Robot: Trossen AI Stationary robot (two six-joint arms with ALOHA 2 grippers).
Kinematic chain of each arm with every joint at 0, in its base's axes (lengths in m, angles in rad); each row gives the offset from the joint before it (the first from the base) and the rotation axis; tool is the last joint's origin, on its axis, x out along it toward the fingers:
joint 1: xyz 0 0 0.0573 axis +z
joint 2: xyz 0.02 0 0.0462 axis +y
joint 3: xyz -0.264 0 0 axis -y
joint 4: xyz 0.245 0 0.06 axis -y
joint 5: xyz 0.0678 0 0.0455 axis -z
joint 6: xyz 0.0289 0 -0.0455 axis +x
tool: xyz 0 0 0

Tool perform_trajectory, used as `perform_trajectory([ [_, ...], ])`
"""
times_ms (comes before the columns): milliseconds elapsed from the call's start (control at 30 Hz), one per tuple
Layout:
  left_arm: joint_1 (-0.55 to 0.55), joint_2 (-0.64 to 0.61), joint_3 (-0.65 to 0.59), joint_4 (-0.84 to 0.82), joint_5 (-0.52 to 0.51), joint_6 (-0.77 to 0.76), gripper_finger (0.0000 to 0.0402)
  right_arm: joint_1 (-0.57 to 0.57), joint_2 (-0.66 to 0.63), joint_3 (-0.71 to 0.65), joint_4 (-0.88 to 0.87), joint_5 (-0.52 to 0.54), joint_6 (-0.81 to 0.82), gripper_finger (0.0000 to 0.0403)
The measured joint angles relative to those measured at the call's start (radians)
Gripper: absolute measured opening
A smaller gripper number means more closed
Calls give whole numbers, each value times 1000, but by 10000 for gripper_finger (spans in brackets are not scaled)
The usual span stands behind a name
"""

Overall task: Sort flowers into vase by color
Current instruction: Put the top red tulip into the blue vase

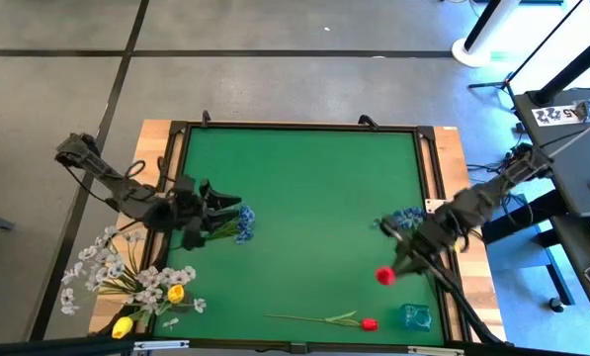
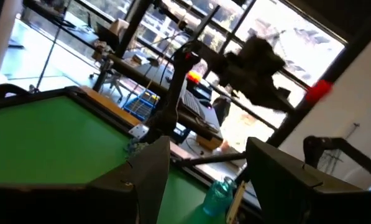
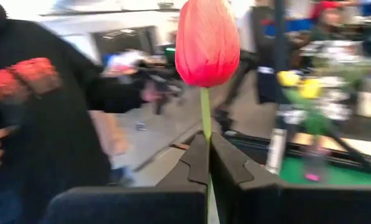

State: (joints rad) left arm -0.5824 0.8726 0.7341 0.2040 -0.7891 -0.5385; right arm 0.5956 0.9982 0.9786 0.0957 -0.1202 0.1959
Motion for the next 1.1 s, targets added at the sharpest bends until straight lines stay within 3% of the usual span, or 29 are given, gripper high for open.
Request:
perform_trajectory([
  [300,67,156,0,238,15,-2,207,200,2,-153,273,65,-25,2],
  [567,90,173,0,262,106,-6,207,328,66,-159,347,193,-46,2],
  [767,89,173,0,262,141,-13,207,348,113,-159,379,222,-52,2],
  [1100,89,174,0,260,164,-384,207,348,120,-159,361,195,42,2],
])
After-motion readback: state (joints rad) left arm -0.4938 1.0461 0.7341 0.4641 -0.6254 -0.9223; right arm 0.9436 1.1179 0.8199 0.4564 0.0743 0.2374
